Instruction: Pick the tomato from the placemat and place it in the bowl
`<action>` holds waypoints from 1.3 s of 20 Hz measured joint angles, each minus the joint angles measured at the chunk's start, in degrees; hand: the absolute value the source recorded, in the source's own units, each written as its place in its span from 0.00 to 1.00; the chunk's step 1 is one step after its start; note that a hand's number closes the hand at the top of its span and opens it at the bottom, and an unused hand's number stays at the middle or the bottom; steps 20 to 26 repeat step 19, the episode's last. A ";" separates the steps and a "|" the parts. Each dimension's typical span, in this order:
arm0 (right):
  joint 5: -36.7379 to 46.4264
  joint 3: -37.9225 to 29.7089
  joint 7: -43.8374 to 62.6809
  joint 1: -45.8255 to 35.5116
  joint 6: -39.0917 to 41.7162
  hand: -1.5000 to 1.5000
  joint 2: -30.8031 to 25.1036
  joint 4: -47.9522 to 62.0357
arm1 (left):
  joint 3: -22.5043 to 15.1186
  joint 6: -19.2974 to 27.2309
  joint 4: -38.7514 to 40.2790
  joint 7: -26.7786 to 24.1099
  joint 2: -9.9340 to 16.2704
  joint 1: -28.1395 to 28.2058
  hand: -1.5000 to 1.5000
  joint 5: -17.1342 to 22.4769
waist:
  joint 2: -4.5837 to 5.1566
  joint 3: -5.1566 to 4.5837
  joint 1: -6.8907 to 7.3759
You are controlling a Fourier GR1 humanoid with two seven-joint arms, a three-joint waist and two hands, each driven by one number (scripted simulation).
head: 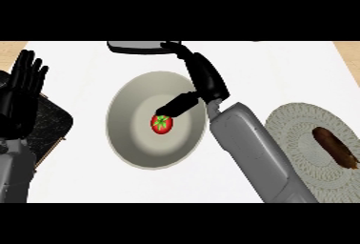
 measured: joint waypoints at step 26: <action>-16.69 -27.48 -21.73 1.17 15.12 0.00 -21.09 16.88 | 0.63 -0.17 -1.02 -0.24 -0.16 1.17 0.50 0.10 | 0.02 0.02 -0.37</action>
